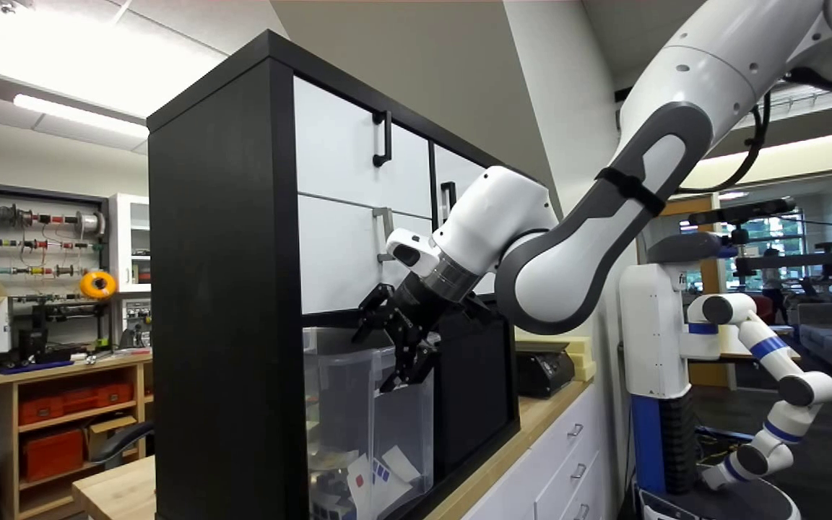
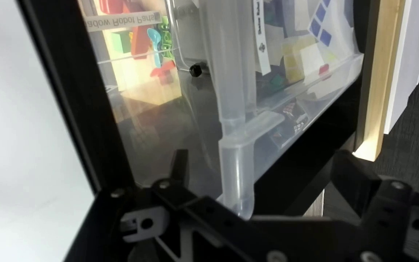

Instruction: Pull out the storage box

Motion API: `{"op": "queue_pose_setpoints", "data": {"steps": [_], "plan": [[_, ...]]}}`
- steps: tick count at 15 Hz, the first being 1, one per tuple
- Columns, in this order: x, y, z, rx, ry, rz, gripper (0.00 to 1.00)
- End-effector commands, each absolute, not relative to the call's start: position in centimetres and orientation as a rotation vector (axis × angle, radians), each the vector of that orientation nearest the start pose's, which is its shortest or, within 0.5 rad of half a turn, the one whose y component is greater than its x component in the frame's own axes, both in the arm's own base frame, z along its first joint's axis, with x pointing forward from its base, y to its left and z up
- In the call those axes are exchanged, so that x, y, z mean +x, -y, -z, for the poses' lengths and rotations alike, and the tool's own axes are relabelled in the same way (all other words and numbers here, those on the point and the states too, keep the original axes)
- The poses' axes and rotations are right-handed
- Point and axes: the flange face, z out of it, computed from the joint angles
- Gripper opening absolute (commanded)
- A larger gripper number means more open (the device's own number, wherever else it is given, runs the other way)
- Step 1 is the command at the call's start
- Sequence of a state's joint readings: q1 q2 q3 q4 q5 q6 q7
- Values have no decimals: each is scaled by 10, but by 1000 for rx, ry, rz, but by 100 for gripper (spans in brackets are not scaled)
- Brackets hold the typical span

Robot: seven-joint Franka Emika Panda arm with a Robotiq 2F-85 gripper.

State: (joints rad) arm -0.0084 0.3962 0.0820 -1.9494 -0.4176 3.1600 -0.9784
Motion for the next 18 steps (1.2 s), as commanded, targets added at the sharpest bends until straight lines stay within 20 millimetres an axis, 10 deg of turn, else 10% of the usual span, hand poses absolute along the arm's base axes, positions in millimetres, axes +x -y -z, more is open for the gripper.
{"op": "queue_pose_setpoints", "data": {"steps": [1,7,8,18], "plan": [[670,-83,-364,-2512,2313,1220,100],[672,-91,-347,-2492,2325,1180,100],[672,-92,-345,-2493,2322,1176,75],[664,-88,-364,-2499,2321,1228,14]]}}
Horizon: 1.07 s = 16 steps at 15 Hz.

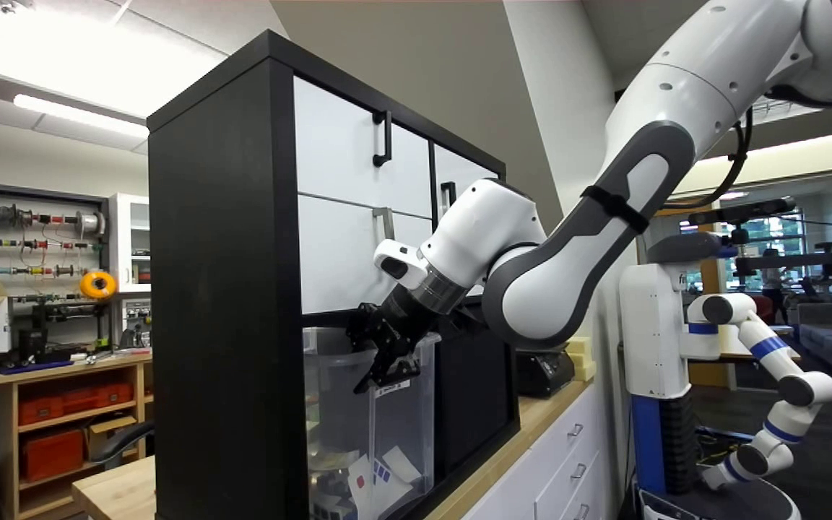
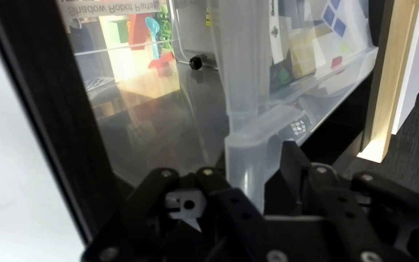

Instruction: Pull out the storage box

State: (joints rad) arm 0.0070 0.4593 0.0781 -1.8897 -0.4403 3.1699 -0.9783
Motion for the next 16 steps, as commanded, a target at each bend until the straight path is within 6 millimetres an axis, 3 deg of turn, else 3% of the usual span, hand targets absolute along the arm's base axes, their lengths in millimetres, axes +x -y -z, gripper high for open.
{"op": "queue_pose_setpoints", "data": {"steps": [1,5,16], "plan": [[663,-87,-365,-2501,2320,1225,8],[648,-87,-366,-2506,2304,1213,4],[572,-77,-384,-2559,2261,1168,4]]}}
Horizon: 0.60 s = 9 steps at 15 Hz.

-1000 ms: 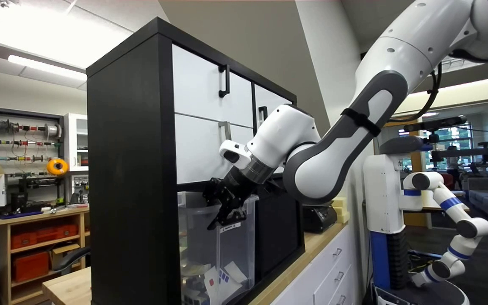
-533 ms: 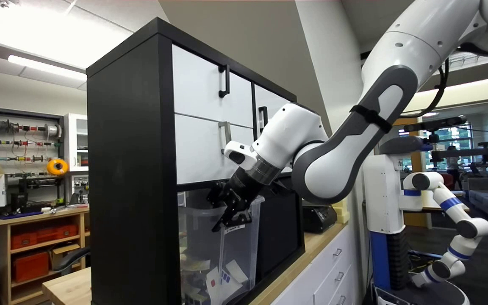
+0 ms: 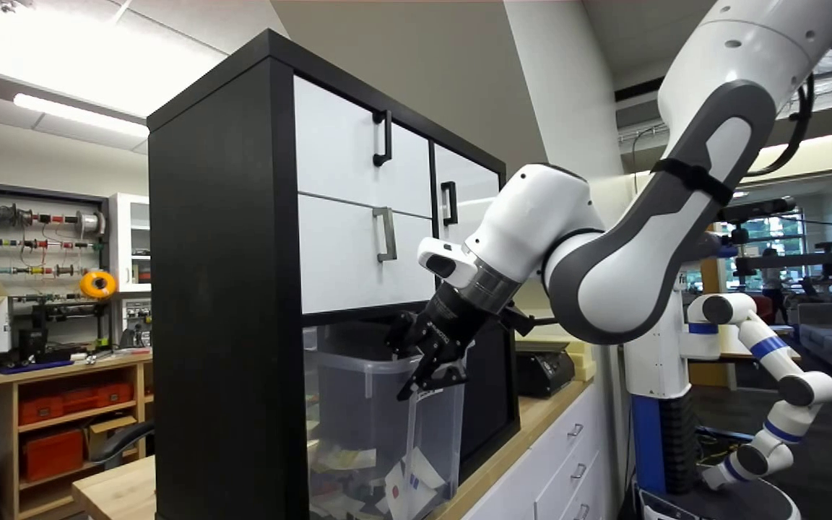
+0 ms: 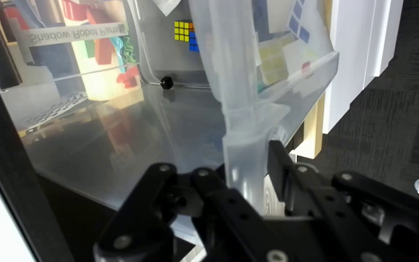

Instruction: Pull out the storage box

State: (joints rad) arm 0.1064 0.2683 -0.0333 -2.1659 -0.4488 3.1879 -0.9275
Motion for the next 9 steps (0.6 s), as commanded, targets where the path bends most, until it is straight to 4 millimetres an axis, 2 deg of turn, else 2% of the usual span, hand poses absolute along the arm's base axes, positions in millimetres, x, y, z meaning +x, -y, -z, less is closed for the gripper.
{"op": "queue_pose_setpoints", "data": {"steps": [1,6,9], "plan": [[568,-81,-388,-2551,2276,1169,4],[582,-118,-422,-2604,2238,1140,4],[581,-137,-431,-2630,2251,1080,4]]}}
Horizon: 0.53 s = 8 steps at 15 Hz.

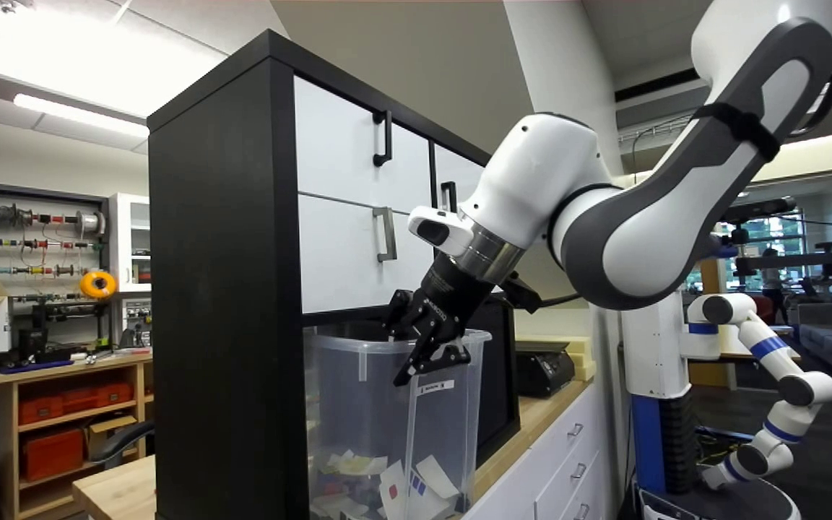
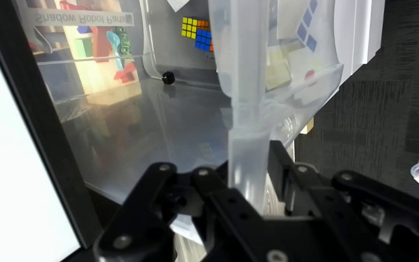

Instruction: Pull out the storage box

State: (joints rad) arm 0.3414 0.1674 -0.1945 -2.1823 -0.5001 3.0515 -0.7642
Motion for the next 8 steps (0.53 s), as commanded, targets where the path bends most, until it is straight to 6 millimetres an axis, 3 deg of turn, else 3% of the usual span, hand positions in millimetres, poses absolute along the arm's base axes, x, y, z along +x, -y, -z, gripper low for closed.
{"op": "queue_pose_setpoints", "data": {"steps": [1,4,8], "plan": [[580,-143,-431,-2629,2268,1059,4],[574,-151,-422,-2618,2325,1004,4],[568,-147,-400,-2608,2371,927,4]]}}
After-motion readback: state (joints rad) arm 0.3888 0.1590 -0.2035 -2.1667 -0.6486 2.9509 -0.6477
